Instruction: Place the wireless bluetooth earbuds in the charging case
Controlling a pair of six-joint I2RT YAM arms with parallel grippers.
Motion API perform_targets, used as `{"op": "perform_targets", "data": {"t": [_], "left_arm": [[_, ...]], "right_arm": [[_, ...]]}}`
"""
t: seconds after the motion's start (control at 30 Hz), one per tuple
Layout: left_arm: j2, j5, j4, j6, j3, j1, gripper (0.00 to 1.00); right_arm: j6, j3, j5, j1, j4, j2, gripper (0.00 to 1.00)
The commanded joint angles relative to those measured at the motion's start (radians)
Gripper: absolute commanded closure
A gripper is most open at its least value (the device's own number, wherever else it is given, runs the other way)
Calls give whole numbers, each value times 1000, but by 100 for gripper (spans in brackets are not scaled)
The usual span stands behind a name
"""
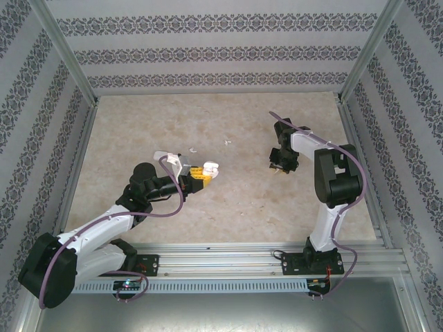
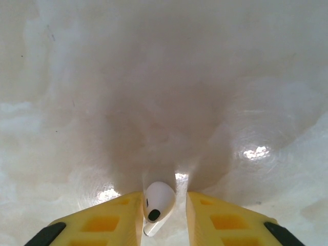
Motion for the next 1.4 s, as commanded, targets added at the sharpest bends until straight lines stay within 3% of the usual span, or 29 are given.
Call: {"op": "perform_targets", "data": {"t": [0.0,0.33,0.57,0.9,1.13,1.37], "left_arm": [[-16,8,20,15,1,4,100],[-23,8,20,11,-4,4,100],[-31,6,14,11,-5,3,100],[-44,4,2,10,-5,4,100],[-46,2,8,2,-5,4,100],[-53,4,29,-22,-1,4,100]], "right_arm": [[-22,34,24,-7,-21,18,73],[-44,69,10,-9,-44,46,71],[-42,53,-7,-3,-34,42,79],[-50,56,12,32,-58,-33,82],[-52,43,70,110,-62,-156,83],[-81,59,211,282,-50,-343,85]]}}
